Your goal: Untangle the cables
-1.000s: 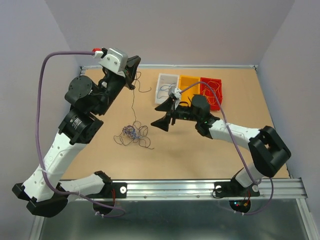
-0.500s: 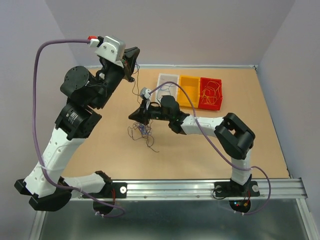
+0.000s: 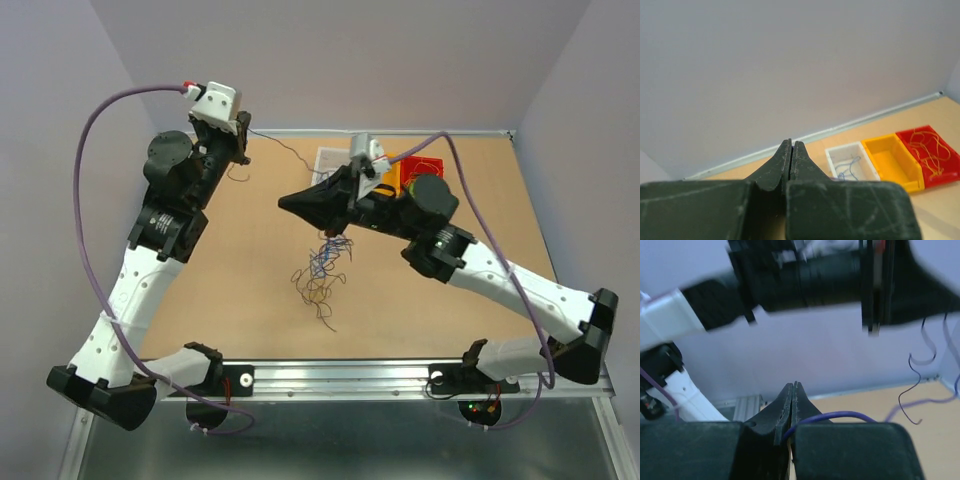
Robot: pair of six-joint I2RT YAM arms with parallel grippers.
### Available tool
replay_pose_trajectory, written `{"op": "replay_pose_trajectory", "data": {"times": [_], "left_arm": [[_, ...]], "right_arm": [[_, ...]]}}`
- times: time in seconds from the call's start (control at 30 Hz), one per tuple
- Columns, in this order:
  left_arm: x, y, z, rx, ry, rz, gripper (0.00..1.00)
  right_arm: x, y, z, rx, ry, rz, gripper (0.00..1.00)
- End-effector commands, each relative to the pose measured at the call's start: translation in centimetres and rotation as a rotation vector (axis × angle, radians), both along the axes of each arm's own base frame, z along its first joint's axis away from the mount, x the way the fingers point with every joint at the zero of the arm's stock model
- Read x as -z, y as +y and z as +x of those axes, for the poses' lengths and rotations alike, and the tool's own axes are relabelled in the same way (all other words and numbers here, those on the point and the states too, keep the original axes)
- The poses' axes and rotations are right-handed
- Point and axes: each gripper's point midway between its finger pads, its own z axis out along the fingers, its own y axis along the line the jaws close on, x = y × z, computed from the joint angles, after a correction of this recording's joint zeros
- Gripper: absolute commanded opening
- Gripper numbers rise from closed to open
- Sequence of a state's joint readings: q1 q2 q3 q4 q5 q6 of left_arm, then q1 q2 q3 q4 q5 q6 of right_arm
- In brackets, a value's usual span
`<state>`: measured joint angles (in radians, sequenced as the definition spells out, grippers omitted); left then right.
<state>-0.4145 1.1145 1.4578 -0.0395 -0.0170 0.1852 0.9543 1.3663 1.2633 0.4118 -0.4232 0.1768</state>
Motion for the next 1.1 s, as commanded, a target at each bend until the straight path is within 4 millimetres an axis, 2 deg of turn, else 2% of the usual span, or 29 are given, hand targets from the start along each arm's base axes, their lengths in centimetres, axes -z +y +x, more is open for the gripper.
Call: {"op": "replay_pose_trajectory", "data": {"times": [0.0, 0.07, 0.1, 0.13, 0.17, 0.2, 0.23, 0.3, 0.33, 0.37, 0.43, 0.5, 0.57, 0.67, 0.7, 0.73, 0.8, 0.87, 0.97, 1.0, 1.07], "left_arm": [[1.3, -2.8, -0.4, 0.159, -0.033, -0.032, 0.00], [2.2, -3.4, -0.9, 0.203, -0.034, -0.045, 0.00], [4.1, -4.1, -0.9, 0.235, -0.002, -0.034, 0.00], [4.8, -4.4, -1.0, 0.255, 0.005, -0.030, 0.00], [5.2, -4.7, -1.2, 0.275, -0.004, -0.023, 0.00], [7.1, -5.4, -1.4, 0.320, 0.025, -0.002, 0.00], [7.9, -5.7, -1.4, 0.336, 0.036, 0.011, 0.00], [9.0, -6.3, -1.2, 0.361, 0.056, 0.016, 0.00], [9.4, -6.3, -1.1, 0.362, 0.065, 0.019, 0.00], [9.6, -6.5, -1.1, 0.367, 0.069, 0.020, 0.00], [9.8, -6.6, -1.2, 0.378, 0.077, 0.022, 0.00], [10.0, -6.6, -1.6, 0.387, 0.074, 0.023, 0.00], [10.3, -6.6, -1.8, 0.392, 0.072, 0.020, 0.00], [10.6, -6.7, -2.3, 0.412, 0.069, 0.021, 0.00], [10.8, -6.9, -2.4, 0.421, 0.074, 0.021, 0.00], [11.1, -7.2, -2.6, 0.446, 0.082, 0.024, 0.00], [11.5, -7.7, -2.8, 0.477, 0.100, 0.025, 0.00], [11.5, -8.2, -3.1, 0.510, 0.113, 0.024, 0.00], [12.1, -8.7, -3.4, 0.544, 0.146, 0.025, 0.00], [12.1, -8.9, -3.7, 0.562, 0.150, 0.021, 0.00], [12.2, -9.0, -3.9, 0.572, 0.159, 0.016, 0.00]], "right_arm": [[-4.2, -3.5, 0.9, 0.169, 0.055, 0.049, 0.01], [-2.0, -4.4, 2.0, 0.248, 0.107, 0.032, 0.01], [0.7, -4.3, 2.9, 0.286, 0.137, -0.014, 0.01], [6.1, -4.1, 3.9, 0.332, 0.188, -0.107, 0.01], [8.8, -4.7, 5.4, 0.424, 0.233, -0.137, 0.00], [11.7, -4.5, 6.4, 0.467, 0.266, -0.187, 0.00], [13.1, -4.5, 6.8, 0.489, 0.280, -0.215, 0.01], [12.7, -4.1, 6.8, 0.478, 0.282, -0.252, 0.01], [11.1, -3.8, 6.6, 0.458, 0.272, -0.245, 0.00], [7.1, -3.5, 6.1, 0.421, 0.239, -0.195, 0.01], [3.2, -4.0, 4.3, 0.348, 0.201, -0.161, 0.00], [-0.1, -4.9, 3.7, 0.348, 0.171, -0.107, 0.00], [-0.9, -6.1, 3.4, 0.371, 0.162, -0.084, 0.01], [4.4, -6.5, 4.9, 0.460, 0.217, -0.169, 0.01], [5.5, -6.4, 5.4, 0.480, 0.214, -0.182, 0.01], [8.4, -6.6, 6.1, 0.519, 0.219, -0.232, 0.01], [9.8, -6.2, 7.0, 0.542, 0.196, -0.244, 0.01], [10.7, -5.6, 7.0, 0.520, 0.165, -0.258, 0.00], [10.6, -4.4, 6.7, 0.463, 0.077, -0.245, 0.01], [9.8, -4.0, 6.8, 0.453, 0.048, -0.204, 0.01], [10.0, -3.6, 7.1, 0.458, 0.006, -0.186, 0.01]]}}
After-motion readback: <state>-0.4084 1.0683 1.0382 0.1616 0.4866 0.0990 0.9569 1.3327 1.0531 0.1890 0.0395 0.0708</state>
